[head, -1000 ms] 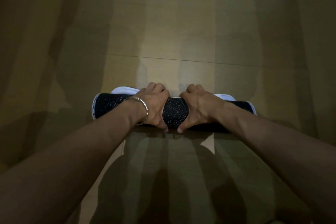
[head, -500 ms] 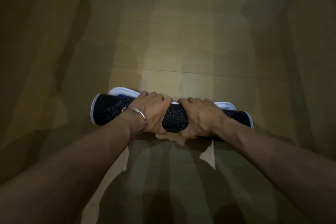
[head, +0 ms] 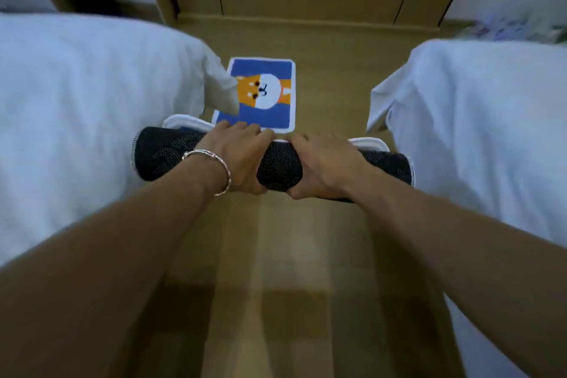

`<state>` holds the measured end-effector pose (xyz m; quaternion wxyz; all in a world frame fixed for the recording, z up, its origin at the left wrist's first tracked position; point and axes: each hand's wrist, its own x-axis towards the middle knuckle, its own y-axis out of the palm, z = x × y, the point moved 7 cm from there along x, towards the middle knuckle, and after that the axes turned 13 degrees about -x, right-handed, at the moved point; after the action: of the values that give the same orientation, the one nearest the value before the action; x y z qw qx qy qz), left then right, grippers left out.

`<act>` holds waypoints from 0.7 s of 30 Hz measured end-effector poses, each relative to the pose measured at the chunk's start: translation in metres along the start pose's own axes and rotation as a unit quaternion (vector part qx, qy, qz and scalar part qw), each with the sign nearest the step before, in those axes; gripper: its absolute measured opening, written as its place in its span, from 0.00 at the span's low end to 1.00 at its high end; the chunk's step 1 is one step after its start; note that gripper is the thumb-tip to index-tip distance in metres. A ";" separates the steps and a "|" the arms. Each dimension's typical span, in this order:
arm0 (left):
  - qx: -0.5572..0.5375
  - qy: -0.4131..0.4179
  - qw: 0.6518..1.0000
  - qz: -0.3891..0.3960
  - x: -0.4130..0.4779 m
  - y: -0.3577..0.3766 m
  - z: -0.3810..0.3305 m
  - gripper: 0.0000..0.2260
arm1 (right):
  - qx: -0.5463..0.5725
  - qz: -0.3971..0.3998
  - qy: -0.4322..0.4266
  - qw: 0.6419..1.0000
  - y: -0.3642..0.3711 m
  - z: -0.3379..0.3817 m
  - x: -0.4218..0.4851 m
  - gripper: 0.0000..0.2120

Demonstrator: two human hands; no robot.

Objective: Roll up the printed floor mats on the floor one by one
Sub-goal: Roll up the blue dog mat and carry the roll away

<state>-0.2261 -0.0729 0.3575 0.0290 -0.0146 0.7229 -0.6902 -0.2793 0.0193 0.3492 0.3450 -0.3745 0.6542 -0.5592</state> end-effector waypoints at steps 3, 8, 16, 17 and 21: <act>0.006 0.001 1.000 0.004 -0.005 -0.099 -0.002 0.29 | 0.001 0.003 -0.010 1.000 -0.098 -0.009 -0.005 0.31; 0.053 0.034 0.998 0.003 0.000 -0.273 -0.028 0.29 | 0.014 -0.010 0.000 1.000 -0.259 -0.044 -0.019 0.32; 0.082 0.046 0.992 -0.085 0.029 -0.580 -0.121 0.30 | -0.058 -0.108 0.040 0.992 -0.559 -0.162 -0.081 0.31; 0.082 0.046 0.991 -0.100 0.028 -0.613 -0.138 0.30 | -0.068 -0.122 0.042 0.989 -0.592 -0.175 -0.095 0.31; 0.094 0.051 0.982 -0.158 0.020 -0.710 -0.198 0.31 | -0.103 -0.167 0.044 0.980 -0.690 -0.215 -0.149 0.33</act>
<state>-0.2722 0.0903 1.0754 -0.1158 -0.0905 0.6437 -0.7510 -0.3224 0.1868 1.0667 0.1772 -0.4875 0.6511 -0.5540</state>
